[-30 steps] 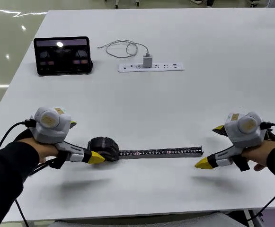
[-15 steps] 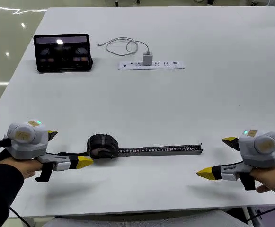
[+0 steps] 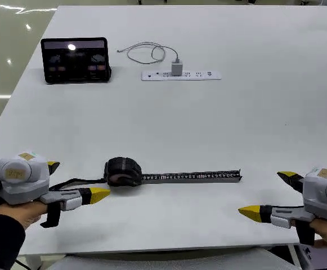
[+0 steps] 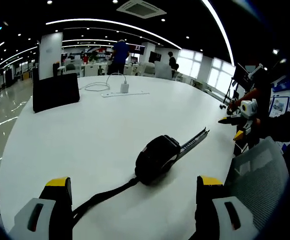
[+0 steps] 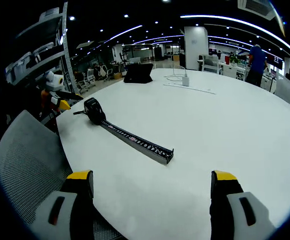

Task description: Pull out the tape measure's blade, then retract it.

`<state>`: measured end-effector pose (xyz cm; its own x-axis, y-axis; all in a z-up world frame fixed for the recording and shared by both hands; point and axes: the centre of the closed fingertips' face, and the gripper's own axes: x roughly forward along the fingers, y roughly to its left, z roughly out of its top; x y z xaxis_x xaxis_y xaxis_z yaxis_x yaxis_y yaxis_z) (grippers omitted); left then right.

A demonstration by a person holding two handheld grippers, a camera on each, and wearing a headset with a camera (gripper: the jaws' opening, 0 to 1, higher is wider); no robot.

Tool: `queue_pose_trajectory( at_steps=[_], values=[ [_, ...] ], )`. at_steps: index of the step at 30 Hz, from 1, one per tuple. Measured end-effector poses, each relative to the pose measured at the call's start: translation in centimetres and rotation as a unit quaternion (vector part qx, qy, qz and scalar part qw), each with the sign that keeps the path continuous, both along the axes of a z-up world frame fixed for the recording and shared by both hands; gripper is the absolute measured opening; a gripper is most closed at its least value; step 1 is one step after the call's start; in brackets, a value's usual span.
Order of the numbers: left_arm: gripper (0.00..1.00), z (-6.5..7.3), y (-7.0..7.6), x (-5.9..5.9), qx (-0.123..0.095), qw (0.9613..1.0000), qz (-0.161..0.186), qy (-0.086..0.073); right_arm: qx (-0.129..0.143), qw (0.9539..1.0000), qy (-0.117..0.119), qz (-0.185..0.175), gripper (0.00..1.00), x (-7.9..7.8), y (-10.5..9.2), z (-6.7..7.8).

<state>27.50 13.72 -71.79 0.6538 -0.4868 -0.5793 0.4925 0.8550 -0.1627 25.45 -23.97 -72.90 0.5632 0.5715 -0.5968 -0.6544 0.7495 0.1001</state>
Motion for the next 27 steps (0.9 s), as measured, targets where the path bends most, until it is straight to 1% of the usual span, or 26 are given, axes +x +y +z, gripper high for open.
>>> queue_pose_trajectory(
  at_steps=[1, 3, 4, 5, 7, 9, 10, 15, 18, 20, 22, 23, 24, 27],
  values=[
    [1.00, 0.1, -0.2, -0.1, -0.001, 1.0000, -0.001, -0.002, -0.003, 1.0000, -0.002, 0.001, 0.93, -0.2, 0.1, 0.0],
    [1.00, 0.3, -0.6, -0.5, 0.001, 1.0000, -0.004, -0.002, -0.005, 1.0000, -0.002, 0.001, 0.93, -0.5, 0.1, -0.2],
    [1.00, 0.3, -0.9, -0.8, 0.000, 0.9999, -0.010, -0.002, -0.006, 1.0000, -0.003, 0.001, 0.92, -0.8, 0.1, -0.2],
    [1.00, 0.3, -1.1, -1.1, 0.004, 0.9998, -0.017, -0.003, -0.005, 1.0000, -0.004, -0.001, 0.92, -1.0, 0.1, -0.1],
    [1.00, 0.2, -1.1, -1.6, 0.005, 0.9998, -0.020, -0.002, -0.002, 1.0000, -0.002, -0.003, 0.92, -1.4, 0.2, -0.1],
    [1.00, 0.2, -1.1, -2.0, 0.004, 0.9997, -0.022, -0.003, -0.015, 0.9999, -0.006, 0.004, 0.93, -1.6, 0.0, -0.4],
    [1.00, 0.1, -1.0, -2.2, 0.005, 0.9998, -0.022, -0.002, -0.014, 0.9999, -0.006, 0.005, 0.93, -1.9, 0.1, -0.2],
    [1.00, 0.2, -0.7, -2.6, 0.005, 0.9997, -0.022, -0.003, -0.018, 0.9998, -0.006, 0.008, 0.94, -1.9, -0.4, -0.4],
    [1.00, 0.2, -0.7, -2.7, 0.005, 0.9997, -0.026, -0.001, -0.019, 0.9998, -0.007, 0.005, 0.94, -1.9, -0.7, -0.4],
    [1.00, 0.3, -0.8, -2.7, 0.012, 0.9993, -0.036, -0.006, -0.021, 0.9997, -0.010, 0.006, 0.94, -1.8, -0.9, -0.3],
    [1.00, 0.3, -1.0, -2.8, 0.013, 0.9989, -0.044, -0.008, -0.023, 0.9996, -0.012, 0.008, 0.94, -1.8, -0.9, -0.3],
    [1.00, 0.4, -1.0, -2.7, 0.017, 0.9987, -0.047, -0.014, -0.023, 0.9996, -0.013, 0.008, 0.95, -1.7, -1.0, -0.3],
    [1.00, 0.4, -1.0, -2.7, 0.020, 0.9986, -0.047, -0.016, -0.023, 0.9996, -0.013, 0.008, 0.95, -1.8, -1.0, -0.3],
    [1.00, 0.3, -0.8, -2.8, 0.018, 0.9989, -0.043, -0.008, -0.026, 0.9996, -0.012, 0.008, 0.95, -1.8, -1.3, -0.3]
  ],
)
